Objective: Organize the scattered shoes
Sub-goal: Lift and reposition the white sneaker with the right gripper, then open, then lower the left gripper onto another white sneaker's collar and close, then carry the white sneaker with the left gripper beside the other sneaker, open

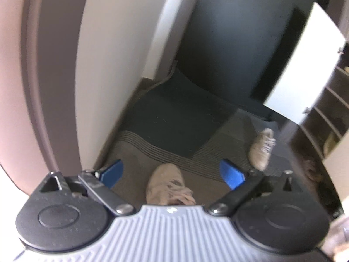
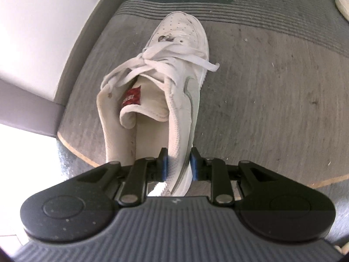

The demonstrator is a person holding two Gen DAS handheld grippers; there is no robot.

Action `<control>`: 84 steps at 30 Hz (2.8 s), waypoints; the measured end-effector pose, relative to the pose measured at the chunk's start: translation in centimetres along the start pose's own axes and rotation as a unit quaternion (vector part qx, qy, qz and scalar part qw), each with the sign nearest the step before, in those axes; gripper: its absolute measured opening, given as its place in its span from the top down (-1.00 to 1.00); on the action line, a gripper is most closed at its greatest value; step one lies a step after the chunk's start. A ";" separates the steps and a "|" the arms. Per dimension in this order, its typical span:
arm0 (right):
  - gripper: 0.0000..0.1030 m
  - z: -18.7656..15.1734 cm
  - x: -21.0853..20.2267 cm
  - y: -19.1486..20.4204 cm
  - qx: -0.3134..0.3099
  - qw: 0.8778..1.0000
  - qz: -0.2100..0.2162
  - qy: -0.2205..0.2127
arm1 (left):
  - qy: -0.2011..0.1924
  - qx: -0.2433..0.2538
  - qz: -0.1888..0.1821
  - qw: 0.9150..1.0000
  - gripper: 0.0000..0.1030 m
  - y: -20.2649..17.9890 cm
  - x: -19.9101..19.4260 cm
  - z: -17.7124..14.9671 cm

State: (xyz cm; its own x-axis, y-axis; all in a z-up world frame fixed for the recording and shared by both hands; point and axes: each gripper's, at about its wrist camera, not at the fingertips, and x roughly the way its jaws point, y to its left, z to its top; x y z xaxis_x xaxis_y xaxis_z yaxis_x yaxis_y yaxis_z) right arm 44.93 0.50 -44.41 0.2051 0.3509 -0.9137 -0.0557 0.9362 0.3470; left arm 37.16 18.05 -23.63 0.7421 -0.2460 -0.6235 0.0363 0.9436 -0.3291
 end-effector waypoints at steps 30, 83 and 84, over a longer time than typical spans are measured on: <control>-0.58 -8.9 -37.9 -15.6 0.046 0.947 -0.053 -0.313 | -0.020 0.192 0.011 0.981 -0.97 -32.2 4.6 8.1; -0.58 -12.2 -24.2 -30.5 0.187 0.922 -0.136 -0.309 | 0.193 0.414 -0.029 0.889 0.74 -47.9 59.4 1.9; -0.58 -12.0 -24.4 -30.5 0.184 0.922 -0.134 -0.312 | 0.195 0.415 -0.027 0.888 0.78 -47.6 59.0 2.2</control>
State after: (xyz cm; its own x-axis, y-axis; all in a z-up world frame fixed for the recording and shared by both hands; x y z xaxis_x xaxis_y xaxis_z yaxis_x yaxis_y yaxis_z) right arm 29.91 -36.41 -35.28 0.6924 -0.0794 -0.7171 0.3901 0.8773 0.2796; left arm 80.67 -40.86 -43.25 0.4419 -0.2013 -0.8742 0.6658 0.7267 0.1692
